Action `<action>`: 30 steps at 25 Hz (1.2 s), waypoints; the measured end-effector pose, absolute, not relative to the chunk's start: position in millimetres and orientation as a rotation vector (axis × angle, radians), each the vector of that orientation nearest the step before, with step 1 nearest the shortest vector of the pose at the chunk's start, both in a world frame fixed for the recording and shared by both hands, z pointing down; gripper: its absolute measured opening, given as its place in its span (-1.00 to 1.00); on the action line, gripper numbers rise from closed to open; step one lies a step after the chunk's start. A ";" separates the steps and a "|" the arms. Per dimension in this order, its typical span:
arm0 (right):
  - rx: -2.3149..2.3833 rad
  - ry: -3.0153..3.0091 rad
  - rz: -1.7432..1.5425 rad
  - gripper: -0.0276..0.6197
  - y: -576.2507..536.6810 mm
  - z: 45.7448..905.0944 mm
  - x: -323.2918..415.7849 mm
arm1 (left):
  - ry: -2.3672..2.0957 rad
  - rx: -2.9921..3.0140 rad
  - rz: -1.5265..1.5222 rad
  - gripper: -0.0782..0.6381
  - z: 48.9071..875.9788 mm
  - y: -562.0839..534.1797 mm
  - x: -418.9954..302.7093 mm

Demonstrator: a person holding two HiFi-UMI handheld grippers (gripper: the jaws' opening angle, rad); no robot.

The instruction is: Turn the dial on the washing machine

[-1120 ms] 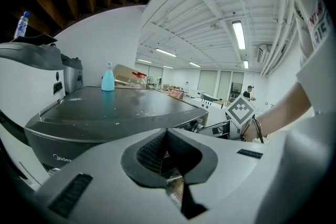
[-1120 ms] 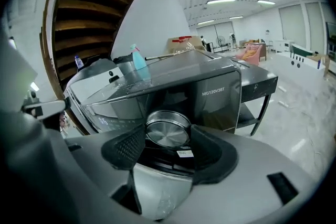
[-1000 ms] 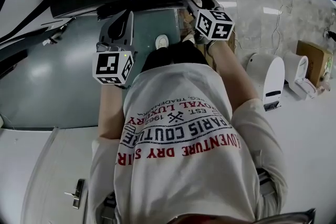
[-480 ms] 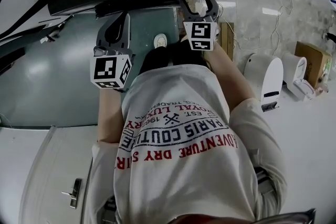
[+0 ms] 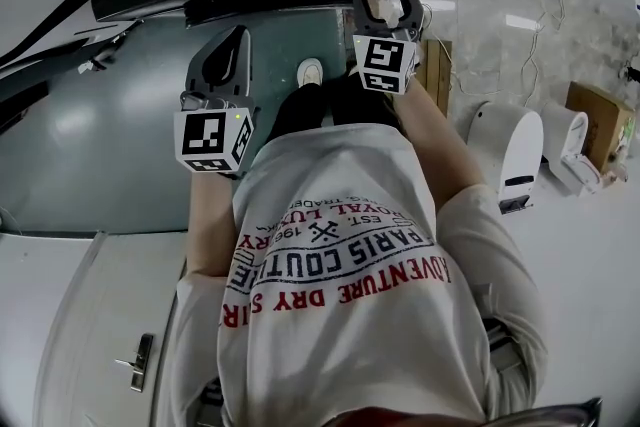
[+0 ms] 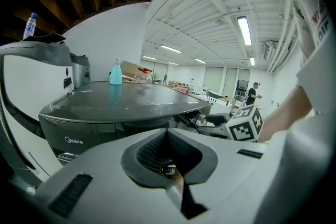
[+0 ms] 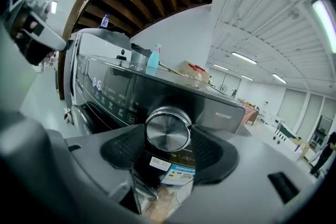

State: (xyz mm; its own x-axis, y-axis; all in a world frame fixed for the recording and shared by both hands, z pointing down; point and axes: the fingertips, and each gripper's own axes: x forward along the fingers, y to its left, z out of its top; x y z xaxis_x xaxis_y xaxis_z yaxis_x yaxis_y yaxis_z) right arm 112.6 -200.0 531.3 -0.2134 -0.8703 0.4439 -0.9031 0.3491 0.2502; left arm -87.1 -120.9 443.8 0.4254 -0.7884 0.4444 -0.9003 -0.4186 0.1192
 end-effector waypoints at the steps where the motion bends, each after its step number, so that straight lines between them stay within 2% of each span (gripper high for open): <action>1: 1.547 -2.123 0.119 -0.02 -200.3 529.6 112.3 | -1.447 2.348 0.461 -0.74 443.8 -120.7 -86.5; 11: 1.623 -2.261 0.619 -0.02 -202.0 534.7 121.5 | -1.429 2.371 0.468 -0.74 442.8 -122.4 -83.1; 15: 1.634 -2.277 0.636 -0.02 -202.0 533.9 122.6 | -1.425 2.373 0.467 -0.74 443.7 -123.6 -81.5; 18: 1.626 -2.251 0.525 -0.01 -198.8 531.9 121.3 | -1.421 2.369 0.470 -0.74 446.2 -124.1 -80.2; 26: 1.471 -2.037 -0.186 0.05 -193.2 528.7 112.3 | -1.404 2.360 0.490 -0.73 453.5 -122.3 -76.2; 30: 1.456 -1.996 -0.302 0.05 -195.7 528.5 112.9 | -1.403 2.348 0.502 -0.73 456.0 -119.8 -78.5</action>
